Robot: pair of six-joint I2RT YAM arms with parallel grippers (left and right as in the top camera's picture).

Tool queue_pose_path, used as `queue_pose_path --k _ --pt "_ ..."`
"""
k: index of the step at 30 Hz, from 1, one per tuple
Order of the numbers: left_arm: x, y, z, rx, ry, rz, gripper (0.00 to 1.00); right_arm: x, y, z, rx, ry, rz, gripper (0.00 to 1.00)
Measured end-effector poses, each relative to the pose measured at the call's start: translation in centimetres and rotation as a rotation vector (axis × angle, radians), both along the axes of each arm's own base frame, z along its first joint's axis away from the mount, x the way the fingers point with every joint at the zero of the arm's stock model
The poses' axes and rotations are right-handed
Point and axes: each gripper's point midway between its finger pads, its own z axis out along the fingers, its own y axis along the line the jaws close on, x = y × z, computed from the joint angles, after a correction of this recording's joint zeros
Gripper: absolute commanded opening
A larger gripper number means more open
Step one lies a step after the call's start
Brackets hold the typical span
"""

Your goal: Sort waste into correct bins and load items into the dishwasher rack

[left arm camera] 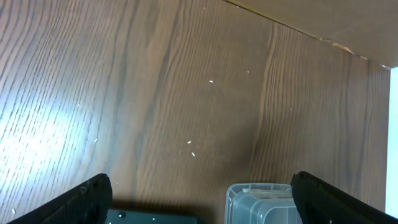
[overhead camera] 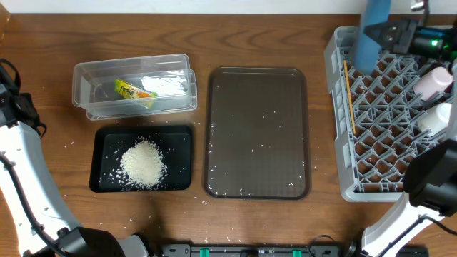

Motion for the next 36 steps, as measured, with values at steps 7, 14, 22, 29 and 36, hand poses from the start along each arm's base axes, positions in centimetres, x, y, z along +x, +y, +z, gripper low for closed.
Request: queue_pose_path --k 7,14,22,29,36 --pt "0.0 0.0 0.0 0.0 0.0 0.0 0.95 -0.4 -0.3 -3.2 0.083 0.096 -0.015 0.01" --pt "0.0 0.0 0.0 0.0 0.0 0.0 0.95 -0.8 -2.5 -3.0 0.137 0.128 -0.061 0.08" --pt "0.0 0.0 0.0 0.0 0.0 0.0 0.95 -1.4 -3.6 -5.8 0.061 0.309 -0.169 0.22" --pt "0.0 0.0 0.0 0.0 0.0 0.0 0.95 -2.3 -4.3 -6.7 0.011 0.396 -0.227 0.23" --pt "0.0 0.0 0.0 0.0 0.0 0.0 0.95 -4.0 -6.1 -8.2 -0.024 0.528 -0.302 0.53"
